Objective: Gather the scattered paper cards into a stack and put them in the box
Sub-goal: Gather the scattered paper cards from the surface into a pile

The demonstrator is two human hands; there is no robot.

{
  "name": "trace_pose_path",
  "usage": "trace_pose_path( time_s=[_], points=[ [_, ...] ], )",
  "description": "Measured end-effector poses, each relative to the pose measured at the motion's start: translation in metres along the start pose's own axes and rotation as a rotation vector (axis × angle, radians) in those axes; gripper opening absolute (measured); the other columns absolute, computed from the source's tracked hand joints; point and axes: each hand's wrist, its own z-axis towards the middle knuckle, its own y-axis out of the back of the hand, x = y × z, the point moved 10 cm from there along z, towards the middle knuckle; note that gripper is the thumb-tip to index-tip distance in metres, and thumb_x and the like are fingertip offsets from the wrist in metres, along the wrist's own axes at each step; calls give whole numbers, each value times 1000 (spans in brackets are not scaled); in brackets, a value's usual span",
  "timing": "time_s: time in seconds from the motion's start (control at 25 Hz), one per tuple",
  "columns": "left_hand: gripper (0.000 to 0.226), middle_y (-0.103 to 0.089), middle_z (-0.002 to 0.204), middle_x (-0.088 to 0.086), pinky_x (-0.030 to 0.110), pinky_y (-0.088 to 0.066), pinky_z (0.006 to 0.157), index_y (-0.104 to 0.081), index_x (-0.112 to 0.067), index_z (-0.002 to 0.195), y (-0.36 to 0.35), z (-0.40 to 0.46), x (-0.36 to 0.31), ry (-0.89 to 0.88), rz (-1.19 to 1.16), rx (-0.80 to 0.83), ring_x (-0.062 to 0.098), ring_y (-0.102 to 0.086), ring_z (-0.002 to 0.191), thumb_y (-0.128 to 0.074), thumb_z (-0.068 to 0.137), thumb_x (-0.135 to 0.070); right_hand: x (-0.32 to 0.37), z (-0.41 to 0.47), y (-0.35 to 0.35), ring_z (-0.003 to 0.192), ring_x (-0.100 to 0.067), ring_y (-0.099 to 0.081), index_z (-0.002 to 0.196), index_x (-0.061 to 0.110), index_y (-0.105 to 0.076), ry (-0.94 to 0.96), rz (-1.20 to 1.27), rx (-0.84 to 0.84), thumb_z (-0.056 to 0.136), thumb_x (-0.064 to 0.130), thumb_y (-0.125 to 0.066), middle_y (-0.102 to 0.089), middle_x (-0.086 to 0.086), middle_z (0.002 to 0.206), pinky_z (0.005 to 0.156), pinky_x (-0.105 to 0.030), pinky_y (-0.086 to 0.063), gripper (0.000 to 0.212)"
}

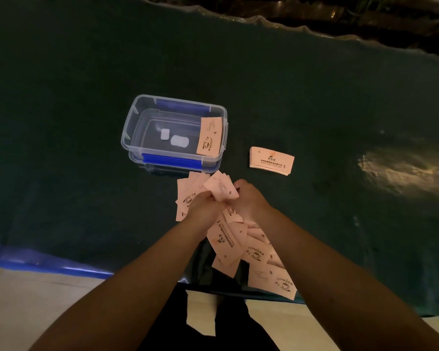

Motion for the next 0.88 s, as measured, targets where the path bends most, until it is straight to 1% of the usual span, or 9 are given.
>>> trace_pose_path(
  time_s=[0.08, 0.16, 0.28, 0.32, 0.4, 0.48, 0.64, 0.76, 0.88],
  points=[
    [32, -70, 106, -5, 29, -51, 66, -68, -27, 128, 1, 2, 0, -18, 66, 22, 17, -69, 92, -63, 99, -15, -4, 0, 3, 99, -19, -69, 131, 19, -57, -27, 80, -13, 96, 30, -76, -68, -7, 127, 67, -28, -52, 41],
    [31, -71, 117, -6, 27, -51, 68, -69, -26, 128, 8, 4, -2, -84, 176, 8, 14, -68, 97, -64, 99, -18, -10, -1, 7, 90, -15, -66, 129, 17, -57, -71, 164, -31, 99, 27, -73, -68, -8, 127, 67, -28, -54, 35],
    [36, -63, 131, -3, 28, -54, 81, -66, -25, 133, 54, 6, -7, -170, 328, -254, 12, -62, 107, -66, 98, -21, -11, -4, 12, 100, -17, -67, 143, 13, -54, -134, 226, -80, 105, 28, -64, -64, -9, 139, 65, -25, -50, 42],
    [39, -60, 136, 1, 33, -58, 88, -65, -24, 135, 71, 8, -5, -174, 327, -343, 16, -63, 112, -67, 97, -21, -10, -4, 12, 107, -19, -69, 148, 13, -51, -154, 249, -92, 106, 27, -62, -62, -8, 143, 67, -25, -51, 46],
    [48, -56, 140, 7, 45, -60, 96, -61, -22, 140, 95, 13, 3, -130, 298, -412, 24, -64, 118, -70, 93, -24, -5, -4, 5, 111, -21, -71, 150, 15, -50, -189, 315, -74, 107, 26, -60, -63, -8, 143, 67, -27, -54, 45],
    [54, -54, 140, 8, 47, -63, 91, -57, -22, 143, 102, 17, 8, -78, 302, -387, 26, -67, 114, -72, 92, -27, 0, -6, -5, 103, -21, -75, 143, 16, -55, -232, 374, -23, 107, 23, -60, -69, -9, 132, 67, -28, -57, 37],
    [47, -56, 138, 8, 29, -59, 66, -58, -20, 143, 98, 21, 6, -77, 298, -326, 20, -70, 95, -67, 97, -23, 5, -10, -22, 81, -15, -75, 119, 22, -57, -308, 426, 41, 106, 22, -62, -74, -3, 112, 54, -24, -53, 14],
    [49, -66, 136, 7, 22, -50, 58, -56, -18, 148, 93, 23, 7, -75, 337, -283, 13, -64, 89, -64, 100, -19, 11, -10, -30, 75, -14, -73, 126, 24, -63, -295, 447, 40, 106, 20, -61, -70, 2, 95, 53, -23, -52, 20],
    [44, -69, 121, 5, 20, -44, 53, -57, -16, 144, 89, 22, 8, -55, 295, -263, 7, -61, 79, -62, 101, -19, 22, -9, -34, 89, -21, -78, 135, 19, -63, -241, 414, 3, 105, 21, -62, -74, -7, 123, 63, -28, -60, 30]
  ],
)
